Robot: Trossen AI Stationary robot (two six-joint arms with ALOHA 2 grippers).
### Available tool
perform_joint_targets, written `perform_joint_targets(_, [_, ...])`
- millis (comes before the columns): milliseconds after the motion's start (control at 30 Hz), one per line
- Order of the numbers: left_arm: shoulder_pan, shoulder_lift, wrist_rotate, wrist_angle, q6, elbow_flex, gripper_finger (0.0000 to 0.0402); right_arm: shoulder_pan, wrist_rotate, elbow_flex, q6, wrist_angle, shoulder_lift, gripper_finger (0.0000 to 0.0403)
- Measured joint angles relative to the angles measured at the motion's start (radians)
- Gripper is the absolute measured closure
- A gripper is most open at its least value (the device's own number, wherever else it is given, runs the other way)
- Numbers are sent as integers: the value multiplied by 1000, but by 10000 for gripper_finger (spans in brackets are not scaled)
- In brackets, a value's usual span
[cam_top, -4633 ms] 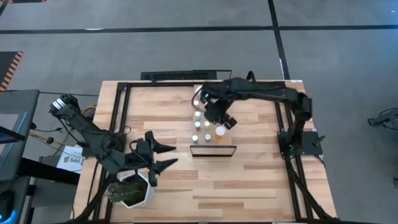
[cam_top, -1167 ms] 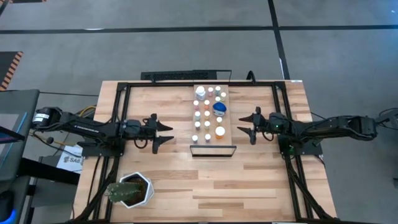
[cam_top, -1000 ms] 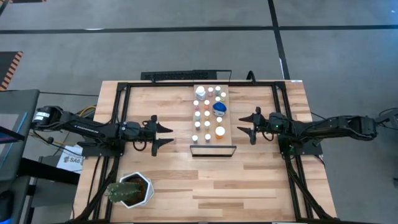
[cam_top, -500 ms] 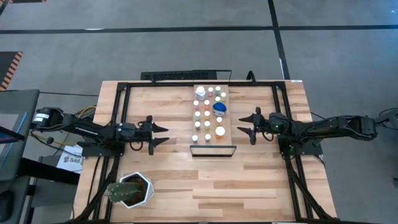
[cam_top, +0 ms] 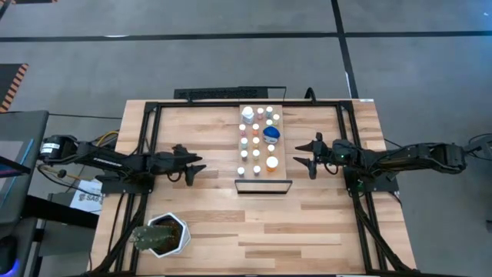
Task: Pick and place medicine bottles onto shelf by color
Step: Return to Home Position
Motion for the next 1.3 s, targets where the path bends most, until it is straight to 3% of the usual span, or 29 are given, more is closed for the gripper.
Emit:
perform_joint_targets(300, [0,0,27,-269,-46,-1,203,0,-1,0,0,-1,0,175])
perform_joint_targets(700, [0,-19,33,-306,57,-2,203,5,-1,0,0,-39,-32,175])
perform_joint_targets(933, [0,-249,35,-414,56,-2,203,5,-1,0,0,-170,-166,175])
perform_joint_targets(1300, [0,-576,37,-407,55,-2,203,4,-1,0,0,-343,-390,175])
